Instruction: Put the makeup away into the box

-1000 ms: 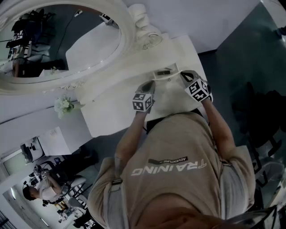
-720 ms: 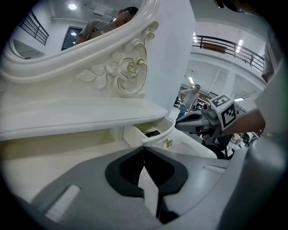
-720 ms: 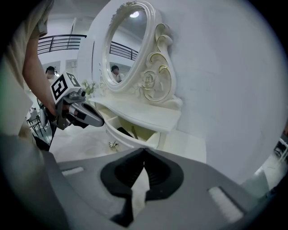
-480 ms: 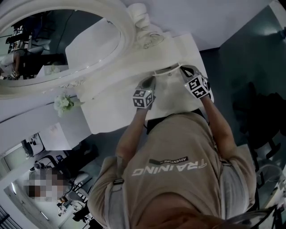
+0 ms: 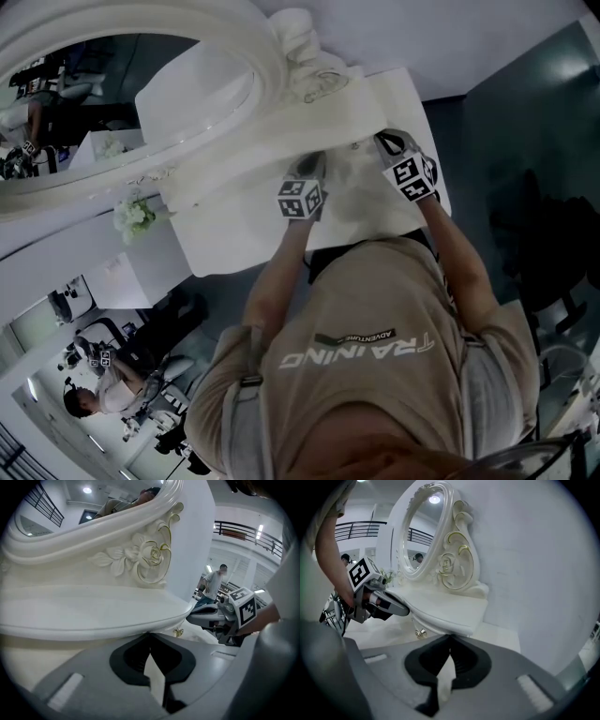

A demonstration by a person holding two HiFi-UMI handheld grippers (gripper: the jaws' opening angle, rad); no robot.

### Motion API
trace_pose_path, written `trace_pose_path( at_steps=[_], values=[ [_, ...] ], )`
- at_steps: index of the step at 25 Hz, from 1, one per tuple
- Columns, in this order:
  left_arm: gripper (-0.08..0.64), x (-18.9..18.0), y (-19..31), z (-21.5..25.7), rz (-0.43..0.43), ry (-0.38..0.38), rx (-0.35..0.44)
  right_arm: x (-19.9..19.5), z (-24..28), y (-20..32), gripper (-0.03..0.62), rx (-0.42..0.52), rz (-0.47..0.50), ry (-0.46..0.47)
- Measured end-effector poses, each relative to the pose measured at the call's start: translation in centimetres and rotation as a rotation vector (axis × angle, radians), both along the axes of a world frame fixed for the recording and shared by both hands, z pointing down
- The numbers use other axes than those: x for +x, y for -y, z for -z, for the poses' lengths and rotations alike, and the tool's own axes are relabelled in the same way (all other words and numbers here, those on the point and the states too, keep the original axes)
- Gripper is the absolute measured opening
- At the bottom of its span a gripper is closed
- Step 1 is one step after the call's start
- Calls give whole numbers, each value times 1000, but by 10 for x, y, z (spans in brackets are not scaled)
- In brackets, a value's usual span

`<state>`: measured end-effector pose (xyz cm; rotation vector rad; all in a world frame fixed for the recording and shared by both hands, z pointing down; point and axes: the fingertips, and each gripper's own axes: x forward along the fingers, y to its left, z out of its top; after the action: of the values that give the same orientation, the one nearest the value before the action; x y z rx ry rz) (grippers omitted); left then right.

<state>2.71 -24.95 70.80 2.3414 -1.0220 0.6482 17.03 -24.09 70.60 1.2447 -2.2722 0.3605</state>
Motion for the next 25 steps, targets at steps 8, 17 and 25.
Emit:
trace_pose_path(
  at_steps=[8,17,25],
  values=[
    [6,0,0,0,-19,-7,-9,-1,1,2,3,6,-9,-7],
    [6,-43,-46,30,-63,-34,32,-13,25,-38,3,-8,-32,-45],
    [6,-104,-65,57,5,-70,79,-51,53,-66,3,9,-18,-47]
  ],
)
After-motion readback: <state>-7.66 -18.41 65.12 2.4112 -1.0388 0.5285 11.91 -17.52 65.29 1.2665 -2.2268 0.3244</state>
